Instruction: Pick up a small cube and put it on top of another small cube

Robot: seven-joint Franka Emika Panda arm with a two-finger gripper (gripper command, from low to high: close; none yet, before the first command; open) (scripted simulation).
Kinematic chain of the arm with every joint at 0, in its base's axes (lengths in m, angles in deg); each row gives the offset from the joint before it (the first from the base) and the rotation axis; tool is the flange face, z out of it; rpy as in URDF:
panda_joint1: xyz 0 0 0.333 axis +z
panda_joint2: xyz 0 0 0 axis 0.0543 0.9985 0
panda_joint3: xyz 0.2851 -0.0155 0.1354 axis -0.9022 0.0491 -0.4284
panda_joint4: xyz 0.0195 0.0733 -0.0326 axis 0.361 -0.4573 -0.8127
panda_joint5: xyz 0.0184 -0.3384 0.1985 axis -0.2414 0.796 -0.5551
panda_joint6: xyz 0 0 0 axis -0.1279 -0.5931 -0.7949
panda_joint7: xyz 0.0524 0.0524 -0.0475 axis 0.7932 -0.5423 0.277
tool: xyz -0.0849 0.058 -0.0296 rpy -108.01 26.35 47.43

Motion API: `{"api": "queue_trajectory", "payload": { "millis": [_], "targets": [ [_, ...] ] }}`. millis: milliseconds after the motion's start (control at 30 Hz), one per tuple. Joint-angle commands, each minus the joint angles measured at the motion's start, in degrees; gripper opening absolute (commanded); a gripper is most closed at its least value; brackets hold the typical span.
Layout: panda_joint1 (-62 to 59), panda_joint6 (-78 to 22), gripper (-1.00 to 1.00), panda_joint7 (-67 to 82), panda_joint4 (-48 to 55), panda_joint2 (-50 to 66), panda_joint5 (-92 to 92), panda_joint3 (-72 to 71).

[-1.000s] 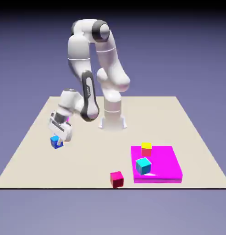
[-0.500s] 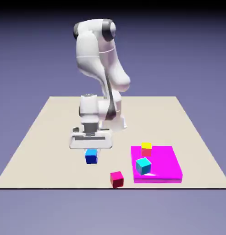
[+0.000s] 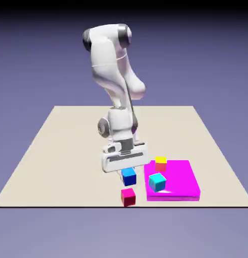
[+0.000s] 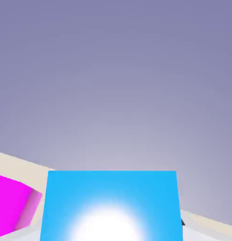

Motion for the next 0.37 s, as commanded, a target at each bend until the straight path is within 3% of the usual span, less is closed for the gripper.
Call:
{"api": "queue_trajectory", "payload": {
  "millis": [0, 267, 300, 333],
  "targets": [
    [2.08, 0.55, -1.0, -0.31, 0.4, 0.55, 0.12, 2.06],
    [18.45, 5.0, -1.0, -3.22, 3.54, 4.88, 1.53, 18.28],
    [18.45, 5.0, 1.0, -3.22, 3.54, 4.88, 1.53, 18.28],
    [18.45, 5.0, 1.0, -3.22, 3.54, 4.88, 1.53, 18.28]
  ]
}}
